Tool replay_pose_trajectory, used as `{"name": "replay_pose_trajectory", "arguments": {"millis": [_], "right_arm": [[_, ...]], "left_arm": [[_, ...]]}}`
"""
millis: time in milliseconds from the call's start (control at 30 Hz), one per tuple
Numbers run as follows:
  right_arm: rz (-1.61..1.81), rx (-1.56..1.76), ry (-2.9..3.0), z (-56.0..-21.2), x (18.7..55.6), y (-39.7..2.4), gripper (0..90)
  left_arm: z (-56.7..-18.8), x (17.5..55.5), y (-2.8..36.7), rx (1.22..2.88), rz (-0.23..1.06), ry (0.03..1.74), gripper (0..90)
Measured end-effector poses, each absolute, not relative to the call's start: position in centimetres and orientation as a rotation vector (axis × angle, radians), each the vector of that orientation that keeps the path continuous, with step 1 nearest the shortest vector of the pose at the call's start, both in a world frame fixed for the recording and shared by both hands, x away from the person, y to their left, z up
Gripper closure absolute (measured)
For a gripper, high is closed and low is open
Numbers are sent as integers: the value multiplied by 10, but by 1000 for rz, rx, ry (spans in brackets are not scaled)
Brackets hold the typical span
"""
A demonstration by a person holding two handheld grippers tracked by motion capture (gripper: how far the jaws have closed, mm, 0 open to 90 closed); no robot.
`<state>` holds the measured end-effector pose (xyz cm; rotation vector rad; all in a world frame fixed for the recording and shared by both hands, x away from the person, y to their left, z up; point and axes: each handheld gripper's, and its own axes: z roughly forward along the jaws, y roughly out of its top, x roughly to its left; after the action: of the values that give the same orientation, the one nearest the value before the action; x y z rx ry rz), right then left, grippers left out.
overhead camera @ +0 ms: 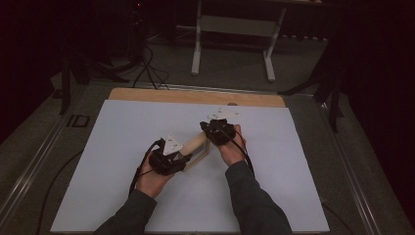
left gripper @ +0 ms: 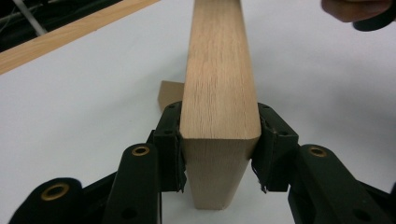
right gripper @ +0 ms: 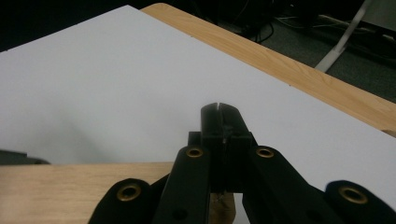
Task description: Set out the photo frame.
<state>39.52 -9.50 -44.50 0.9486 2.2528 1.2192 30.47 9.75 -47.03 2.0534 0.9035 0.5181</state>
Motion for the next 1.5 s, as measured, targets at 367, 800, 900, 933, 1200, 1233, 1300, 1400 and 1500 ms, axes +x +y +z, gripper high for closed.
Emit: {"name": "replay_pose_trajectory", "arguments": {"millis": [367,800,900,933,1200,1233,1300,1400,1500], "right_arm": [[1219,957,2256,-445,390,-101,897],[1223,950,2266,-444,382,-108,897],[1226,950,2268,-444,381,-109,897],[1225,950,2269,-444,380,-110,897],[1252,966,2279,-445,376,-116,896],[1255,966,2278,-445,376,-116,896],[1253,966,2280,-445,375,-117,896],[1256,970,2278,-445,373,-118,896],[1259,973,2279,-445,373,-119,882]], "left_arm": [[-471,307,102,2050,542,937,569],[-471,309,107,2050,557,972,556],[-471,310,107,2051,559,976,551],[-471,310,107,2050,559,978,550],[-472,310,107,2057,575,990,539],[-472,311,107,2058,575,993,537],[-472,311,107,2057,576,997,537],[-473,311,107,2054,577,1004,538],[-473,311,108,2055,575,1003,537]]}}
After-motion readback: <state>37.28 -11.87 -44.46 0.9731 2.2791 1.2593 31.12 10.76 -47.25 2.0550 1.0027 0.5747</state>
